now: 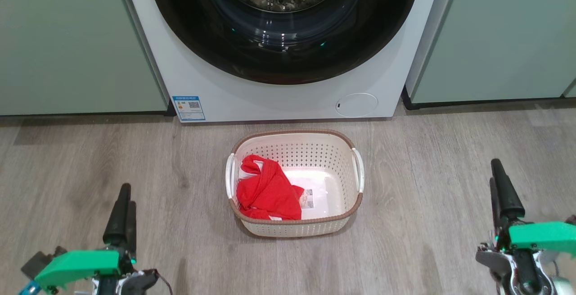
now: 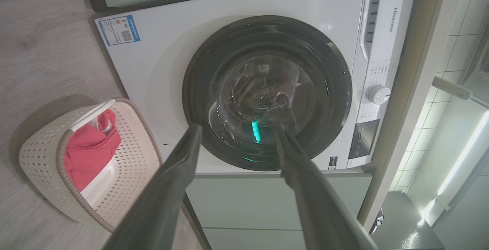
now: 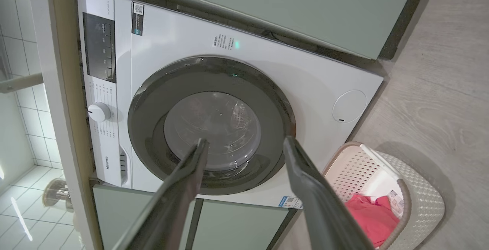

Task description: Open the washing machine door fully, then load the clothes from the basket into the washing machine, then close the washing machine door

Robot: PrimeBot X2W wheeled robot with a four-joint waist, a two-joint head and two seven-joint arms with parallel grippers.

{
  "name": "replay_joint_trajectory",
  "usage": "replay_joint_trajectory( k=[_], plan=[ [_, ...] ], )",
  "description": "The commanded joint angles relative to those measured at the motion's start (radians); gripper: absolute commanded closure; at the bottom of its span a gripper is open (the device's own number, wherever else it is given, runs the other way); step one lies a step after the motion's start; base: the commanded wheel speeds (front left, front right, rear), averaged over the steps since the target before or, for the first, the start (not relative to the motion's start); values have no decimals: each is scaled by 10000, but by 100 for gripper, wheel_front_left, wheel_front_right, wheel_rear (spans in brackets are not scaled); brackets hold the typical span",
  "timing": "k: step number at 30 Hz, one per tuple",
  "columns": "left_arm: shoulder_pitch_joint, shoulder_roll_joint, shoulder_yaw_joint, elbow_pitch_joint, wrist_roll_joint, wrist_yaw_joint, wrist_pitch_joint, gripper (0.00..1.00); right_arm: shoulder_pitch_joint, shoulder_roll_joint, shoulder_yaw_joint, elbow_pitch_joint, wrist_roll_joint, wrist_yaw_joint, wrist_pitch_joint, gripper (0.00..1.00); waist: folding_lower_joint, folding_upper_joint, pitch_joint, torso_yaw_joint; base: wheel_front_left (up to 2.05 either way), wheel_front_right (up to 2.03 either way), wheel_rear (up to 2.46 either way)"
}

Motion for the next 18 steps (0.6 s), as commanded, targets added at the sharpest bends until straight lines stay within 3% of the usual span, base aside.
replay_joint_trajectory(
  k=[1, 18],
  plan=[
    [-580, 81, 128, -426, 209, -7, -80, 0, -561, -51, 56, -522, -352, 0, -128, 0, 0, -1, -2, 6, 0, 0, 0],
    [-632, 100, 77, -1487, 2020, -10, -577, 0, -815, -115, 755, -1905, -3888, 0, -633, 0, 0, -1, -91, 94, 0, 0, 0]
  ],
)
